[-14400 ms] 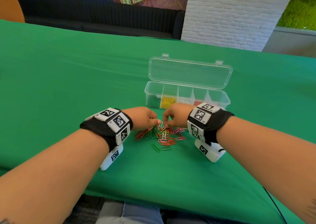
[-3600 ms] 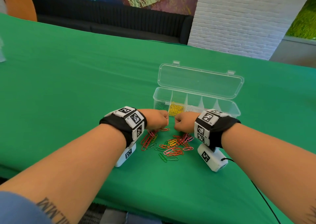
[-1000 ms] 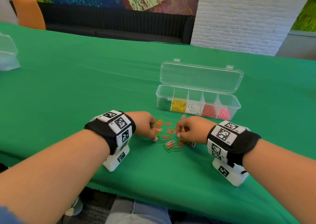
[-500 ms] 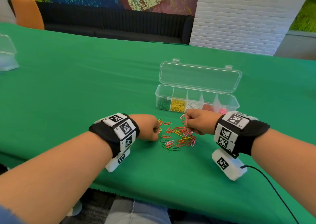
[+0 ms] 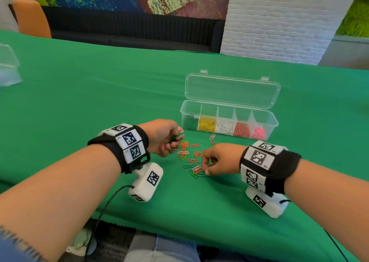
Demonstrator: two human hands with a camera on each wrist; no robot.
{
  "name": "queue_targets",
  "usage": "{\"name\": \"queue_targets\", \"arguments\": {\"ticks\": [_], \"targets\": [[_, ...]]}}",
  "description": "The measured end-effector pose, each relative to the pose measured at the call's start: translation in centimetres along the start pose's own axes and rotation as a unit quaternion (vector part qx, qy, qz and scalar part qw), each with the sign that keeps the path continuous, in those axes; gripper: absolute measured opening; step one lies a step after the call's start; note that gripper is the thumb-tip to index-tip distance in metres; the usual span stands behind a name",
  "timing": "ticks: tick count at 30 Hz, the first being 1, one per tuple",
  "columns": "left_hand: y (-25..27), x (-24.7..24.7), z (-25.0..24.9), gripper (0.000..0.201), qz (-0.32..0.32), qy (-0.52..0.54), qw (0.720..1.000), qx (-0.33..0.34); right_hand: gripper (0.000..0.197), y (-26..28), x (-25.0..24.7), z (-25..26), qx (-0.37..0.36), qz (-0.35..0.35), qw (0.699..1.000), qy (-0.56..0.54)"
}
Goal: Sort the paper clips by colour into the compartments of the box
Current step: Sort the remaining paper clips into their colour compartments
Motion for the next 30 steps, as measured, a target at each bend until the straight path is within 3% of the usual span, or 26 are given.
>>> {"name": "queue_targets", "arguments": {"ticks": [5, 10, 13, 16, 18, 22, 25, 30], "targets": [[0.0, 1.0, -0.6, 0.012, 0.066, 0.099, 0.992, 0.049, 0.011, -0.6, 0.0, 0.3, -0.004, -0.009, 0.999, 0.048], [-0.3, 1.2, -0.7, 0.027, 0.082, 0.134, 0.986, 0.055, 0.008, -0.9, 0.2, 1.1, -0.02, -0.002, 0.997, 0.077], [-0.8, 0.7, -0.6, 0.043, 0.035, 0.084, 0.995, 0.042, 0.02, -1.0, 0.2, 0.5, -0.003, -0.01, 0.998, 0.061], [-1.0, 0.0, -0.4, 0.045, -0.039, -0.082, 0.996, -0.004, 0.03, -0.9, -0.4, -0.7, 0.024, -0.018, 0.999, 0.014], [-1.0, 0.0, -0.4, 0.044, -0.053, -0.216, 0.974, -0.052, 0.034, -0.7, -1.0, -1.4, 0.031, -0.027, 0.999, -0.005], [-0.3, 0.7, -1.3, 0.031, -0.082, -0.463, 0.879, -0.076, 0.031, -0.4, -1.5, -2.3, 0.041, -0.051, 0.996, -0.055], [-0.2, 2.0, -1.5, 0.014, -0.064, -0.526, 0.846, -0.065, 0.022, -0.3, -1.4, -3.2, 0.056, -0.071, 0.987, -0.133], [-1.1, 3.0, -1.5, 0.016, -0.059, -0.57, 0.816, -0.075, 0.029, 0.0, -1.0, -5.3, 0.09, -0.068, 0.96, -0.255]]}}
Point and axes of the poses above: each hand's wrist, its own y-axis away from the middle knuckle, its own x-axis out of the palm, z = x × y, the point moved 7 cm from there along -y, towards the middle knuckle, and after that the axes turned 13 degrees about z, right-handed, at the moved point
